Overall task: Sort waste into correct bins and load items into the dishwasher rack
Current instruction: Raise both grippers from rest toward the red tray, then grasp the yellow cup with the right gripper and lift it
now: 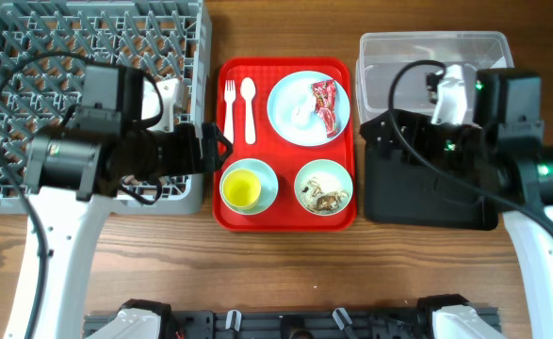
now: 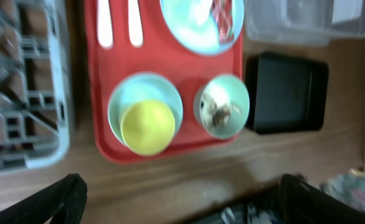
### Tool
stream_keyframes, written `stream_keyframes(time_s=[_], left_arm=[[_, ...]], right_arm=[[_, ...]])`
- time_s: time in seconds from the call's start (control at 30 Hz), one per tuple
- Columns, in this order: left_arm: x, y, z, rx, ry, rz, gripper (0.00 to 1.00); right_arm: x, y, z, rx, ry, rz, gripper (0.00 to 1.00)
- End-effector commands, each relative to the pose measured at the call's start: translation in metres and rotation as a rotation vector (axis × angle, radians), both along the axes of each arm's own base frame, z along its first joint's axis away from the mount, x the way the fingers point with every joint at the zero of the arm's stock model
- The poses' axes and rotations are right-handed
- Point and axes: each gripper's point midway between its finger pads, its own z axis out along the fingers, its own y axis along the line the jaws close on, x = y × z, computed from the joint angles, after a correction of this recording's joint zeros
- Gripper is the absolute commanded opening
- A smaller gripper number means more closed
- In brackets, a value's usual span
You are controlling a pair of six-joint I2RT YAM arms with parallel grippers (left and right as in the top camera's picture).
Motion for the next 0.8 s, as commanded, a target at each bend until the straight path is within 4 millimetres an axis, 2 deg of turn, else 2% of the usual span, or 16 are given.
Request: stream_keyframes(time_s=[0.0, 0.03, 0.07, 0.1, 0.13, 0.27, 0.37, 0.43, 0.5, 0.6, 0.67, 0.77], left_arm=[[-0.003, -0.006, 0.003, -0.036, 0.019, -0.034, 1.00], [-0.003, -0.006, 0.003, -0.036, 0.019, -0.034, 0.97], [-0.004, -0.006, 0.003, -0.035, 0.021, -0.034, 0.84], [-0.005, -0.006, 0.003, -0.033, 0.021, -0.038, 0.77], [-0.006, -0.003, 0.002, -0.019, 0.022, -0.033, 0.75], [-0.010, 0.021, 0.000, 0.089, 0.019, 0.071, 0.66], [-0.016, 0.041, 0.008, 0.165, -0.026, 0.164, 0.64], [-0.023, 0.056, 0.016, 0.206, -0.056, 0.254, 0.60], [-0.030, 0.075, 0.023, 0.244, -0.079, 0.390, 0.60], [-0.044, 0.099, 0.033, 0.272, -0.109, 0.573, 0.69], [-0.052, 0.107, 0.039, 0.275, -0.131, 0.628, 0.70], [-0.062, 0.109, 0.044, 0.264, -0.153, 0.633, 0.75]], right_arm=[[-0.008, 0.022, -0.001, 0.027, 0.008, 0.136, 0.96], [-0.011, 0.027, -0.006, 0.016, 0.025, 0.156, 0.95], [-0.015, 0.035, -0.013, -0.003, 0.041, 0.180, 0.95], [-0.017, 0.038, -0.018, -0.023, 0.052, 0.189, 0.92], [-0.020, 0.042, -0.025, -0.052, 0.063, 0.198, 0.88], [-0.032, 0.058, -0.052, -0.144, 0.145, 0.189, 0.83], [-0.035, 0.076, -0.059, -0.158, 0.159, 0.221, 0.72], [-0.035, 0.098, -0.059, -0.118, 0.156, 0.240, 0.63], [-0.038, 0.123, -0.059, -0.098, 0.128, 0.308, 0.61], [-0.043, 0.151, -0.071, -0.106, 0.138, 0.337, 0.61], [-0.041, 0.160, -0.093, -0.173, 0.178, 0.275, 0.59], [-0.032, 0.168, -0.125, -0.251, 0.215, 0.221, 0.51]])
